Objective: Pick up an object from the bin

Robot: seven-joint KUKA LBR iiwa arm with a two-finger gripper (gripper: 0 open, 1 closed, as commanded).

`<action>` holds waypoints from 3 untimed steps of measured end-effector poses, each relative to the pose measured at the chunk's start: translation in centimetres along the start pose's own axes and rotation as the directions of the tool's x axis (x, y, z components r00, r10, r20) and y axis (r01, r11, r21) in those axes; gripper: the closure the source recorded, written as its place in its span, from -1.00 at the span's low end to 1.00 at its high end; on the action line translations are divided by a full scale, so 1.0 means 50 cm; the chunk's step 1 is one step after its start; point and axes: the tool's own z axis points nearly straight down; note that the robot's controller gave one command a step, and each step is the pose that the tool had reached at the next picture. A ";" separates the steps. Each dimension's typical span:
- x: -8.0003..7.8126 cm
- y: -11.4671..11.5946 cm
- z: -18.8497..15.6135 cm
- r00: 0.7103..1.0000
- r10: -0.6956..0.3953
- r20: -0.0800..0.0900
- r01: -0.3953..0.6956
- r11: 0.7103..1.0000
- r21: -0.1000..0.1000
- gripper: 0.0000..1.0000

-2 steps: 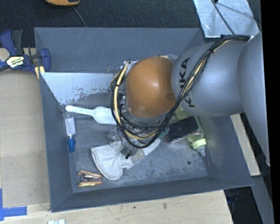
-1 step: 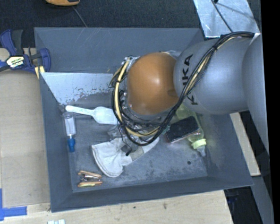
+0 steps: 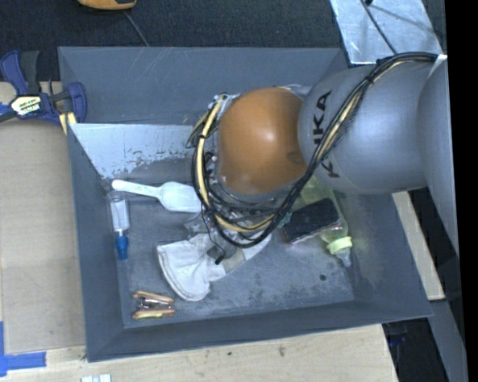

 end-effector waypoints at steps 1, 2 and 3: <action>0.001 0.001 -0.004 1.000 0.000 -0.001 0.000 1.000 -0.001 1.00; 0.002 0.002 -0.014 1.000 0.001 -0.006 -0.001 1.000 -0.004 1.00; 0.003 0.002 -0.038 1.000 0.001 -0.007 -0.001 1.000 -0.004 1.00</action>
Offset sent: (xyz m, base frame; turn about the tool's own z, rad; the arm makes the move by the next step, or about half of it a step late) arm 0.0000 0.0001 0.0417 0.0000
